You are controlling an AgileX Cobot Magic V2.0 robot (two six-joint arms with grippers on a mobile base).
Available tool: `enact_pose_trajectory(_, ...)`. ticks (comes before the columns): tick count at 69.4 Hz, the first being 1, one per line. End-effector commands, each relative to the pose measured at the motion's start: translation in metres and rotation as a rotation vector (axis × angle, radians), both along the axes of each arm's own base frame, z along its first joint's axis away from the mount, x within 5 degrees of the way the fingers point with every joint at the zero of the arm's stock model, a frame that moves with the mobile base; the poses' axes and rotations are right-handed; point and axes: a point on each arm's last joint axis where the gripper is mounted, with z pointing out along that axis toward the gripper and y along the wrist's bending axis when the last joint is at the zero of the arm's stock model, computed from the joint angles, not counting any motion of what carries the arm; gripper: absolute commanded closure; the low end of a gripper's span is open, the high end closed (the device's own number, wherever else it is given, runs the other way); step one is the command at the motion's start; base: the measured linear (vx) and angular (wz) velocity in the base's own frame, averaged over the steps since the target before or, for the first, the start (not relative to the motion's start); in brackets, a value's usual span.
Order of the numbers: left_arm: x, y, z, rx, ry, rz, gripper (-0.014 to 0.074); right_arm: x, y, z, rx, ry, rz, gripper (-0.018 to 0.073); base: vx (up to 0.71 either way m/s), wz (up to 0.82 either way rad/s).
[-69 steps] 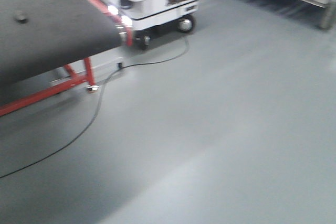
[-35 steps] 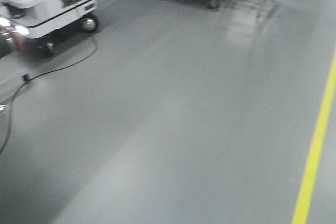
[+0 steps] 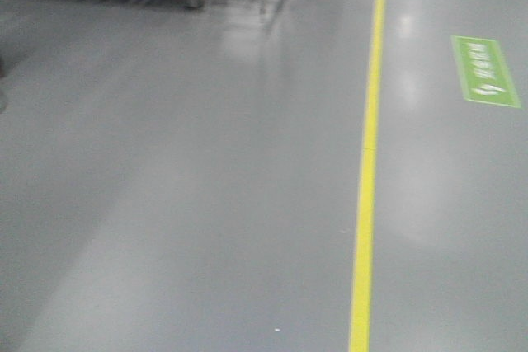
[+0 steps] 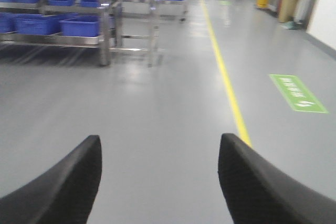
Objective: Move and align brake pads A on conveyor
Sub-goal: 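Drive the base along the yellow floor line past the shelves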
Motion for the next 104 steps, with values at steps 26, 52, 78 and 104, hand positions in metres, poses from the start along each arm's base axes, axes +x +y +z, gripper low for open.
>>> enact_pose_trajectory(26, 0.001, 0.0, 0.0152, -0.017, -0.096, 0.001, 0.0132, 0.0002, -0.0012, 0.0155, -0.001, -0.097, -0.012, 0.0144, 0.01, -0.67)
enact_pose_trajectory(52, 0.001, 0.0, 0.0152, -0.017, -0.096, 0.001, 0.0132, 0.0002, -0.0012, 0.0155, -0.001, -0.097, -0.012, 0.0144, 0.12, -0.27)
enact_pose_trajectory(78, 0.001, 0.0, 0.0152, -0.017, -0.096, 0.001, 0.0132, 0.0002, -0.0012, 0.0155, -0.001, -0.097, -0.012, 0.0144, 0.31, 0.03)
enact_pose_trajectory(104, 0.001, 0.0, 0.0152, -0.017, -0.096, 0.001, 0.0132, 0.0002, -0.0012, 0.0155, -0.001, -0.097, -0.012, 0.0144, 0.49, 0.12)
